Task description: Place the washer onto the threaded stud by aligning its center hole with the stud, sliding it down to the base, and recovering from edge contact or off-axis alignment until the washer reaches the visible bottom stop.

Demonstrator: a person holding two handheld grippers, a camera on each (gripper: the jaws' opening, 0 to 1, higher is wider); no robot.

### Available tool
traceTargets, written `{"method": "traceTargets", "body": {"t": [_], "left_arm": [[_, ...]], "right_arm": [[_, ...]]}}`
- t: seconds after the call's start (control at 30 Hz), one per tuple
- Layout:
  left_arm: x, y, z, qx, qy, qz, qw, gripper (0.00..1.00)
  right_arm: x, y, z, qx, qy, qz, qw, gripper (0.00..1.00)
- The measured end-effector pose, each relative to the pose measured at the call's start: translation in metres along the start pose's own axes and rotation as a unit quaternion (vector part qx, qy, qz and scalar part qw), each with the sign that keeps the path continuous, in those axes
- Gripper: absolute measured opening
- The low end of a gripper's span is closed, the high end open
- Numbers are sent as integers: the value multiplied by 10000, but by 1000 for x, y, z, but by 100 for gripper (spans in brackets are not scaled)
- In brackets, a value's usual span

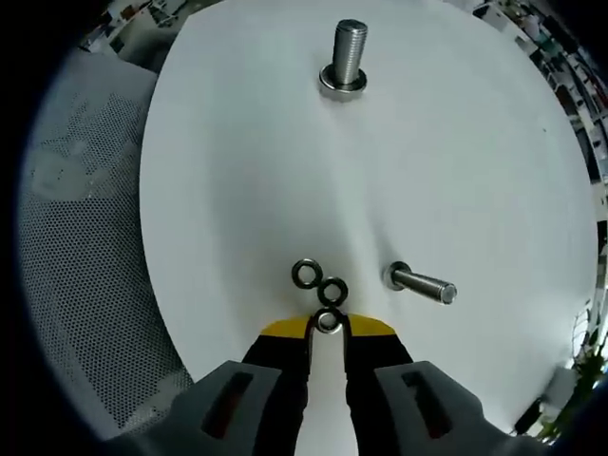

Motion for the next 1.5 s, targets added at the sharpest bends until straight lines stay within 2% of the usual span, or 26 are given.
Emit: {"method": "traceTargets", "body": {"t": [0.17,0.33,0.47,0.7,0.87,1.03,1.23,1.43,1.5], "left_arm": [[0,-2,-2,-51,-1,35,10000,28],[0,-3,0,-59,18,57,10000,28],[-1,-7,-1,-110,1,140,9998,28],[-1,-9,0,-110,32,188,9998,28],[-1,-6,1,-78,22,127,9999,28],[-1,-6,-1,-45,-22,126,9999,29],[2,0,0,49,-83,-51,9999,29],[3,4,0,104,-83,-154,9998,29],[3,5,1,148,-100,-173,9997,29]], "right_arm": [[0,-1,-1,-57,-53,13,10000,15],[0,-2,0,-26,-126,-138,9998,15],[0,-2,-1,-212,-162,-301,9992,15],[0,-1,-1,-287,-166,-326,9989,15],[0,-1,-2,-550,-184,-223,9981,15],[1,-3,-1,-675,-178,-273,9972,15],[0,-3,-2,-574,-99,-350,9977,15],[1,-4,-2,-672,-156,-633,9956,15],[2,-4,-2,-820,-94,-835,9931,14]]}}
Point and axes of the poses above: the point that each gripper's makers call its tool centre point, and the gripper's own axes: x roughly backward along the fingers, z roughly to its left, y roughly out of its top, the point moved 1 cm from there along x, roughly backward along the fingers, and after that the axes turned 15 degrees about y, right-handed, at the moved point
